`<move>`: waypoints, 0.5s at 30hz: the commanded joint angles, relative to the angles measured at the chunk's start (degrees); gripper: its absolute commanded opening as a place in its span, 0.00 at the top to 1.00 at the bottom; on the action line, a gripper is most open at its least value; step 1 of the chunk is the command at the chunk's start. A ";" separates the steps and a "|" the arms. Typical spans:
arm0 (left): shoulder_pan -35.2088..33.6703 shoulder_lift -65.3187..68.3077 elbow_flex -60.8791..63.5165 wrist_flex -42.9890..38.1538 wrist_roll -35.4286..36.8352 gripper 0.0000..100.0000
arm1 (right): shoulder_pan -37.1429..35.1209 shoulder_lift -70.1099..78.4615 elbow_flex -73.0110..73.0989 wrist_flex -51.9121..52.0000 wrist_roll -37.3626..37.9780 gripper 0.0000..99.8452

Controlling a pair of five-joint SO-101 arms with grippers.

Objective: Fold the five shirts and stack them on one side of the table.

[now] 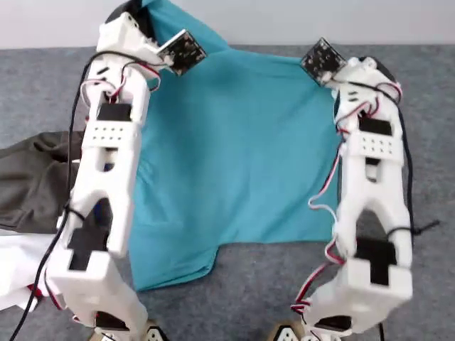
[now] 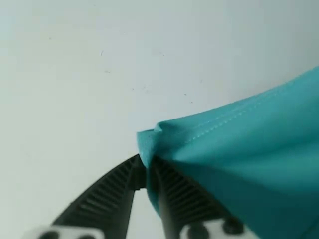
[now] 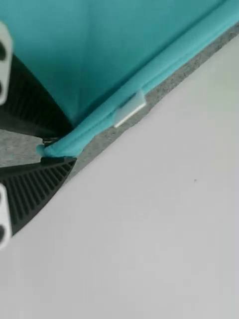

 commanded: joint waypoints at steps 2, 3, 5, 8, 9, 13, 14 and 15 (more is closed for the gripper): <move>-0.70 1.05 -6.02 -0.97 -0.62 0.99 | -1.27 4.70 -10.64 -0.57 0.70 0.99; -0.70 1.05 -6.02 0.44 -0.62 0.99 | -1.36 5.23 -10.99 -0.48 0.70 0.99; -0.70 0.09 -6.02 5.27 -0.62 0.99 | -1.54 5.32 -10.90 1.54 0.70 0.99; -0.79 -2.90 -5.85 16.53 -0.62 0.99 | -1.63 5.32 -10.90 8.31 0.70 0.99; -0.79 -4.04 -5.85 20.92 -0.62 0.99 | -1.54 5.23 -10.90 11.03 0.70 0.99; -0.70 -9.49 -5.85 40.53 -0.62 0.99 | -1.27 2.77 -10.99 24.75 0.70 0.99; -0.62 -10.73 -5.85 45.54 -0.62 0.99 | -1.19 2.15 -10.99 28.18 0.70 0.99; -0.62 -11.87 -5.85 50.46 -0.62 0.99 | -1.10 1.45 -10.99 31.60 0.70 0.99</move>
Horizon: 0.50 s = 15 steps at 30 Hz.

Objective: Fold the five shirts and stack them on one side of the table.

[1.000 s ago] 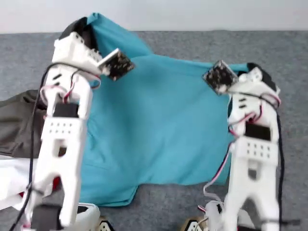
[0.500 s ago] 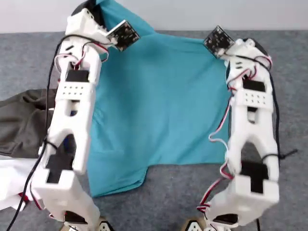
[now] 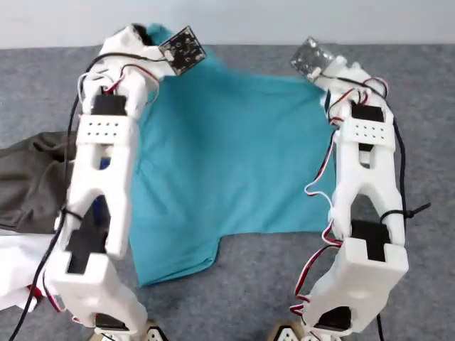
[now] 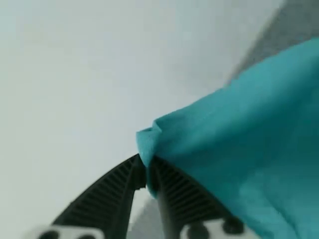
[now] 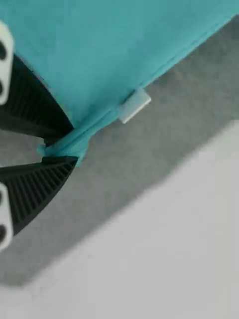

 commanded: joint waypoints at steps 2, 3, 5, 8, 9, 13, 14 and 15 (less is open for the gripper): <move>-0.44 -8.62 -2.86 24.62 -0.44 0.99 | 0.75 -5.58 -3.25 15.96 0.53 0.99; -0.53 -9.49 -2.86 28.57 -0.44 0.99 | 1.01 -6.02 -3.25 18.86 0.53 0.99; -0.70 -11.16 -2.86 35.78 -0.44 0.99 | 1.63 -6.81 -3.25 24.22 0.53 0.99; -1.41 -13.54 -2.86 44.75 -0.35 0.99 | 2.68 -7.69 -3.25 31.43 0.53 0.99; -1.49 -14.24 -2.86 47.56 -0.35 0.99 | 2.77 -7.96 -3.25 33.89 0.53 0.99; -2.29 -15.91 -2.86 59.69 -0.26 0.99 | 3.21 -8.57 -3.25 44.62 0.53 0.99; -2.37 -16.00 -2.77 62.15 -0.18 0.99 | 3.30 -8.57 -3.25 47.16 0.53 0.99; -2.55 -16.53 -1.63 62.15 0.09 0.99 | 3.30 -8.57 -3.25 49.71 0.53 0.99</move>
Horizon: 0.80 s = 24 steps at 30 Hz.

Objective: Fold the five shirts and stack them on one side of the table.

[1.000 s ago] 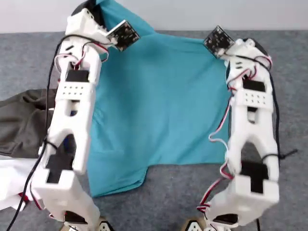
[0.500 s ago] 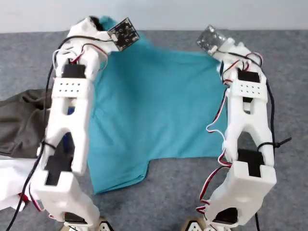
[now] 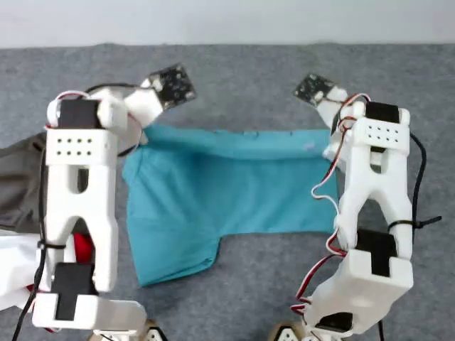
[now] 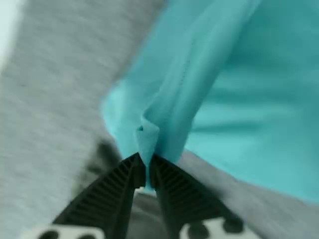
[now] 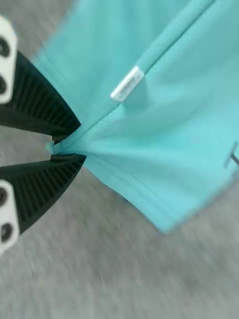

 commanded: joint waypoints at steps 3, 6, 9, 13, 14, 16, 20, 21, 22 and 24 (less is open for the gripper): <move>-3.34 -5.80 3.21 5.45 0.53 0.99 | 1.27 -2.77 -3.16 13.32 0.26 0.99; -4.22 -8.26 11.12 5.45 0.53 0.99 | 1.27 -2.68 -3.08 17.36 0.26 0.99; -4.92 -12.92 20.00 5.45 0.44 0.98 | 1.27 -2.68 -2.20 20.62 0.44 0.99; -4.66 -19.69 30.11 5.36 -1.76 0.98 | 1.36 -2.68 2.55 20.44 0.62 0.99; -4.84 -20.92 31.78 5.36 -1.76 0.98 | 1.27 -2.68 3.78 19.91 0.62 0.99; -5.19 -23.12 34.33 5.27 -2.29 0.98 | 1.27 -2.86 5.89 18.24 0.44 0.99; -5.19 -24.62 36.44 5.27 -2.37 0.98 | 1.27 -2.77 8.35 15.96 0.35 0.99; -5.19 -24.62 36.70 5.27 -2.37 0.98 | 1.27 -2.77 8.44 15.78 0.35 0.99; -5.27 -24.62 36.70 5.27 -2.37 0.96 | 1.27 -2.77 8.44 15.69 0.44 0.98; -5.80 -25.05 36.70 5.36 -2.11 0.90 | 1.27 -2.77 8.35 15.87 0.62 0.96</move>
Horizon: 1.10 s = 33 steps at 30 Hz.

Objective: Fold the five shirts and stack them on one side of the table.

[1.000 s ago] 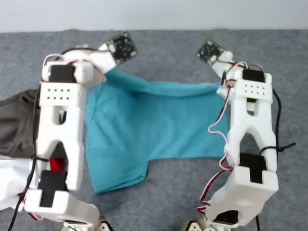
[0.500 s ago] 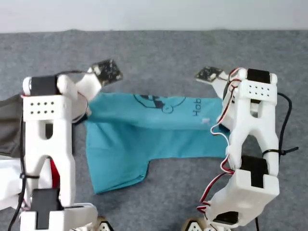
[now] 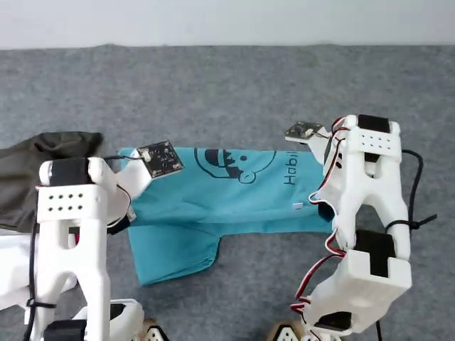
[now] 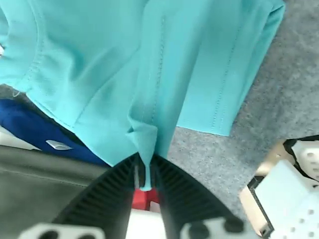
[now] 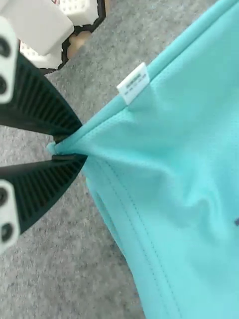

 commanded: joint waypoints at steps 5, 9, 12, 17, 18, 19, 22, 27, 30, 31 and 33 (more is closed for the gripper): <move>-3.96 -2.29 -0.40 1.67 0.97 0.84 | 1.36 -3.21 -1.41 0.13 0.88 0.84; -5.27 -3.60 -1.01 1.76 0.97 0.84 | 2.33 -3.21 -3.08 0.22 0.79 0.78; -4.92 -6.59 -2.07 1.58 1.14 0.84 | 3.38 -3.21 -5.36 0.22 0.79 0.78; -4.92 -7.82 -4.62 -2.55 8.00 0.85 | 3.47 -3.21 -10.55 0.22 0.44 0.78; -4.92 -7.82 -4.70 -3.69 9.76 0.85 | 3.38 -3.21 -11.87 0.22 0.26 0.78; -4.92 -7.82 -4.70 -4.66 11.25 0.85 | 3.47 -3.30 -13.45 0.22 -0.79 0.78; -4.92 -7.91 -4.62 -5.63 14.33 0.88 | 4.88 -3.30 -19.43 1.10 -6.15 0.78; -4.92 -8.18 -4.62 -2.90 16.88 0.96 | 3.56 -1.01 -22.24 0.92 -13.01 0.78; -4.92 -8.18 -4.53 -2.64 19.96 0.97 | 0.13 4.18 -22.33 -2.07 -17.93 0.80; -4.92 -8.18 -4.53 -2.73 21.19 0.97 | -1.01 6.37 -22.33 -3.74 -19.78 0.83; -4.92 -8.18 -4.53 -2.73 22.95 0.97 | -3.12 10.59 -22.68 -7.52 -23.91 0.91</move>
